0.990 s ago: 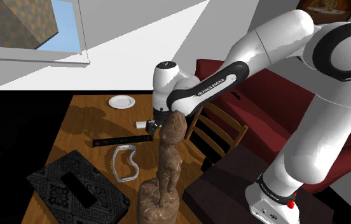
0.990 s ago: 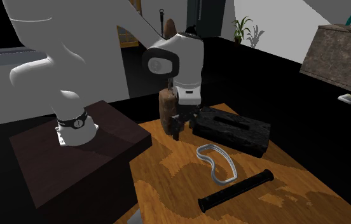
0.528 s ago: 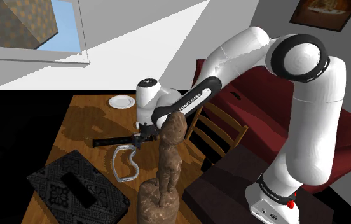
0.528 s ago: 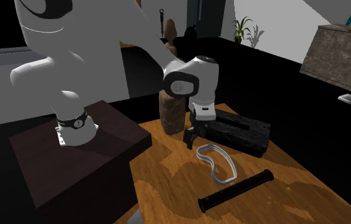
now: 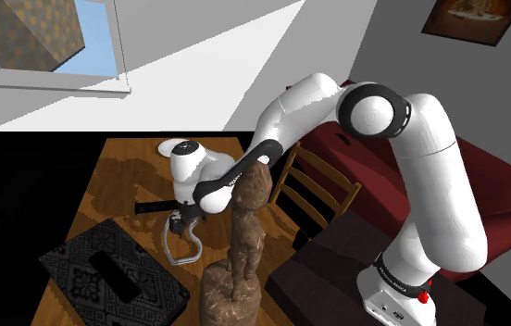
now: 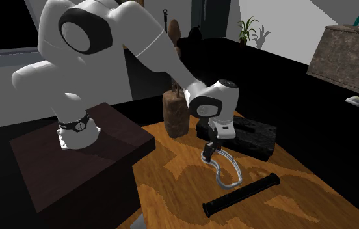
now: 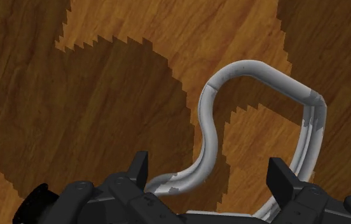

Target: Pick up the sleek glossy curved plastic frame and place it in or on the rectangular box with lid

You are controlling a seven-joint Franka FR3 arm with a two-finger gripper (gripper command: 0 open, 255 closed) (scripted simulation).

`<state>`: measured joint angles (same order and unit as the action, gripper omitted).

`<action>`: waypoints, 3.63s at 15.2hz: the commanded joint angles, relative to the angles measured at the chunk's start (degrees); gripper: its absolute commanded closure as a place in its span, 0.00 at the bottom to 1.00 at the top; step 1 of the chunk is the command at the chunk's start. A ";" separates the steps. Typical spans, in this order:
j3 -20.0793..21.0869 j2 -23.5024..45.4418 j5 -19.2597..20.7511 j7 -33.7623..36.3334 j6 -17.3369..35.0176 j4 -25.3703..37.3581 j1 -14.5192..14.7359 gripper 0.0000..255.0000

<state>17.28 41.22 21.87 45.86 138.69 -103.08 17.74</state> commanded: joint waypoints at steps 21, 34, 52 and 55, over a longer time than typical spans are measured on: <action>-1.85 6.64 1.69 0.95 3.28 3.23 1.52 1.00; -0.21 1.52 0.20 -0.05 0.12 1.23 0.29 1.00; 3.21 -8.68 -3.91 -2.83 -8.37 -0.24 -2.14 1.00; 3.70 -10.18 -4.63 -3.32 -9.95 -0.08 -2.48 1.00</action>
<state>20.84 31.33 17.46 42.74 129.45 -103.61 15.31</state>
